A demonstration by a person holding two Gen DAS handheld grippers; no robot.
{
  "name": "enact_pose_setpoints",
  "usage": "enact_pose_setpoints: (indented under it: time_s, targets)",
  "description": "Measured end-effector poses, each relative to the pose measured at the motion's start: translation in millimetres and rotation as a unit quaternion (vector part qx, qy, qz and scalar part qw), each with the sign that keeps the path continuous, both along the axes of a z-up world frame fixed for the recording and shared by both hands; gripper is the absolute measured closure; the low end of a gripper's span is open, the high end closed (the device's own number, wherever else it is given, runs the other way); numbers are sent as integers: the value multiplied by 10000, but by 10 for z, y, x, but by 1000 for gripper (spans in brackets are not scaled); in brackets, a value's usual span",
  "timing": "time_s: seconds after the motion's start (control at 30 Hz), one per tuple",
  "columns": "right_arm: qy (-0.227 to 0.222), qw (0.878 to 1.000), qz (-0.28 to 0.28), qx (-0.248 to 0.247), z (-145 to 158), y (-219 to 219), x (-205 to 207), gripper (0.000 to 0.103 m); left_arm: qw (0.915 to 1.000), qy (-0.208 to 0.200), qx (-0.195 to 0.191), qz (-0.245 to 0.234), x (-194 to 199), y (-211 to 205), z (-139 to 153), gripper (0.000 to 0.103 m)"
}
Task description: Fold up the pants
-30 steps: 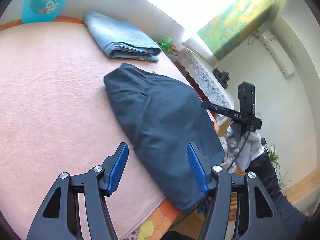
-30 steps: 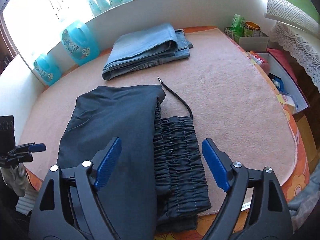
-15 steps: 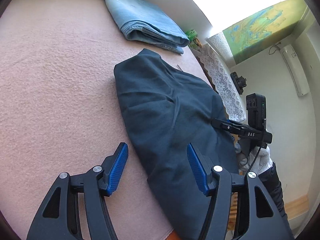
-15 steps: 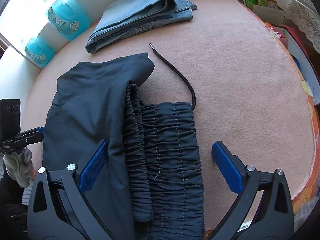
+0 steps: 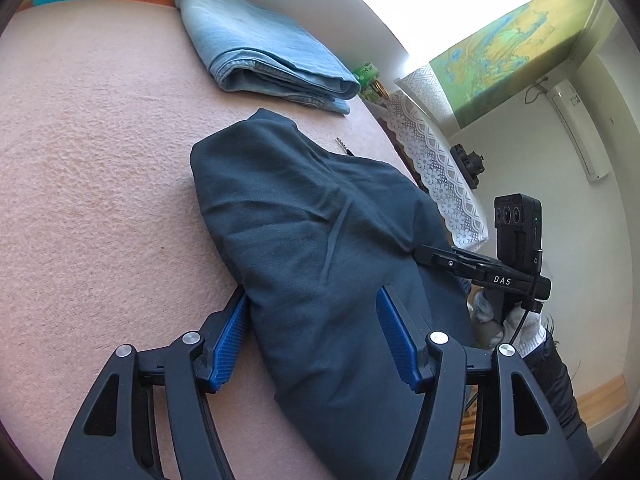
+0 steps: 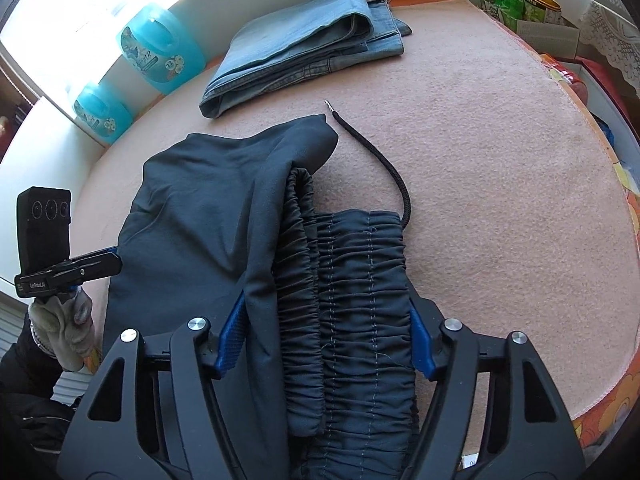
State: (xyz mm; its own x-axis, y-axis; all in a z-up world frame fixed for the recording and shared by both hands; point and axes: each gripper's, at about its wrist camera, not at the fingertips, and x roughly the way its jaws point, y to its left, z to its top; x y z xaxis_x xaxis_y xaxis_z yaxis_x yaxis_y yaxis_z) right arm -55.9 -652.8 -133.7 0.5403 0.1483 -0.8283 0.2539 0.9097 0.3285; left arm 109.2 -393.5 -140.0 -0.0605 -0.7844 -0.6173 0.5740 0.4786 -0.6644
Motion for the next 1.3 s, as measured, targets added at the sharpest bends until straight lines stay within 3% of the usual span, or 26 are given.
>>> enact_pose_setpoints:
  time_s: [0.17,0.23,0.33,0.37,0.4,0.43,0.6,0.63,0.9,1.3]
  targets:
    - [-135,9999,-59,20,-55,3,0,34,9999,-68,-100,-2,-8,-59,-16,41]
    - [-206,9998,-35,76,-71,14,0,26,9999,4,-160,37,2,-91,-35,41]
    - [-118,9995,-187,-232,-41,101,36,28,9998,-30,-170,35,-8,-121,-16,45]
    - [-118,9991,-257,-307,-29,124,28,32,9999,-82,-118,12,-19,-134,-9,56]
    - [-163,9988,-348,-307,-5,137,3,35,9999,-96,-113,-30,-26,-136,-9,75]
    - [-234,9982,-445,-322,34,147,-31,37,9998,-115,-125,-55,-34,-134,-8,81]
    - [-613,9959,-590,-314,319,242,-170,77,9993,-269,-270,-6,-60,-105,66,86]
    - [-641,9958,-545,-357,356,281,-168,79,9990,-328,-294,-19,-80,-114,92,87]
    - [-786,9930,-595,-644,532,526,-184,83,9964,-692,-462,-172,-190,-89,332,92]
    - [-1386,9829,-339,-1168,1123,907,-122,84,9906,-1009,-927,-64,-77,2,808,94]
